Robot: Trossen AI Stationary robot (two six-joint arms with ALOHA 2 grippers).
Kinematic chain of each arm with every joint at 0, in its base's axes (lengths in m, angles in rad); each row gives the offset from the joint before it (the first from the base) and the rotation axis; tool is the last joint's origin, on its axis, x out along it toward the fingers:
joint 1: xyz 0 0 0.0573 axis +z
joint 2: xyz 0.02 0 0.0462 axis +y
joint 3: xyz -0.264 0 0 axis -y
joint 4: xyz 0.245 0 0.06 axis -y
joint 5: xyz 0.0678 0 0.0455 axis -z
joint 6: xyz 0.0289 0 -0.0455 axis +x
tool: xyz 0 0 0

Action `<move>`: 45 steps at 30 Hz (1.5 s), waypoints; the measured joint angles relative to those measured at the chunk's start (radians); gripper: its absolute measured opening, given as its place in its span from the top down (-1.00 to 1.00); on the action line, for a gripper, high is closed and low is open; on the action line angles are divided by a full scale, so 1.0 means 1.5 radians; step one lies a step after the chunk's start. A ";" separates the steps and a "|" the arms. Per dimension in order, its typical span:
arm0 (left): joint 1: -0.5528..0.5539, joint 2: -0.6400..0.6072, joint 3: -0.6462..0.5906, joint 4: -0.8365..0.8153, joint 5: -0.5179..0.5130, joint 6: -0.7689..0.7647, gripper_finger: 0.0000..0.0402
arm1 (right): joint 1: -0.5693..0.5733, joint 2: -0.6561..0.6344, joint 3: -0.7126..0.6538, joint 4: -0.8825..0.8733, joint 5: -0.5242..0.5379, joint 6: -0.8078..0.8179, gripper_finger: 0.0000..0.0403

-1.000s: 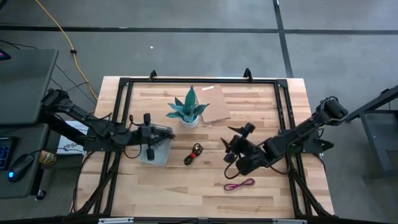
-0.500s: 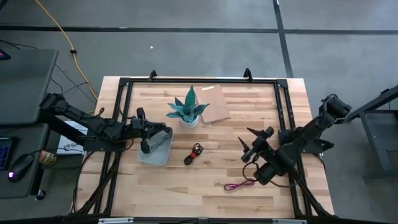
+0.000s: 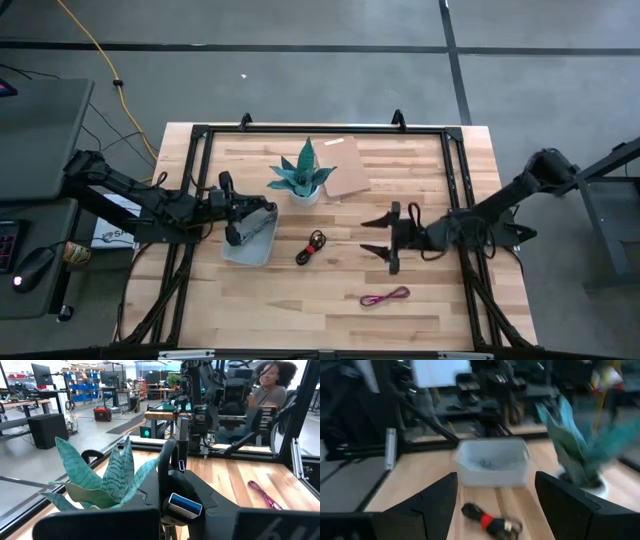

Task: Pick and place USB-C Cables
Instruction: Put the top black charger cable into the bin

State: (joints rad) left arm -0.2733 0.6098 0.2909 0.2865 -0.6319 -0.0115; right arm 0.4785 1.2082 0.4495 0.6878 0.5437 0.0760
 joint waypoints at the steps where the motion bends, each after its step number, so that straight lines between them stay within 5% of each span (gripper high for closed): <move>1: 0.000 0.000 0.000 -0.003 0.000 0.000 0.93 | -0.010 -0.007 -0.003 -0.005 -0.005 -0.016 -0.29; 6: 0.000 0.000 0.000 -0.023 0.000 -0.003 0.93 | -0.039 -0.112 -0.004 -0.181 0.072 0.009 -0.29; 12: 0.000 0.000 0.000 -0.022 0.000 -0.008 0.93 | -0.050 -0.311 -0.005 -0.448 0.050 0.121 -0.29; 16: 0.000 0.000 0.000 -0.015 0.000 -0.008 0.92 | -0.050 -0.407 -0.005 -0.519 0.043 0.155 -0.29; 21: 0.000 0.000 0.000 -0.011 0.000 -0.008 0.92 | -0.050 -0.419 -0.005 -0.482 0.002 0.131 -0.29; 34: 0.000 0.000 0.000 -0.022 0.000 -0.013 0.92 | -0.074 -0.254 -0.005 -0.277 -0.032 -0.018 -0.29; 40: -0.004 0.000 0.000 -0.025 0.000 -0.015 0.92 | -0.103 -0.276 -0.011 -0.322 -0.051 0.014 -0.29; 45: -0.006 0.000 0.000 -0.024 0.000 -0.015 0.92 | -0.160 -0.355 -0.109 -0.262 -0.078 0.032 -0.29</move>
State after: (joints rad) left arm -0.2825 0.6098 0.2909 0.2501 -0.6323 -0.0338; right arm 0.2388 0.6754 0.2862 0.2955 0.4267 0.1236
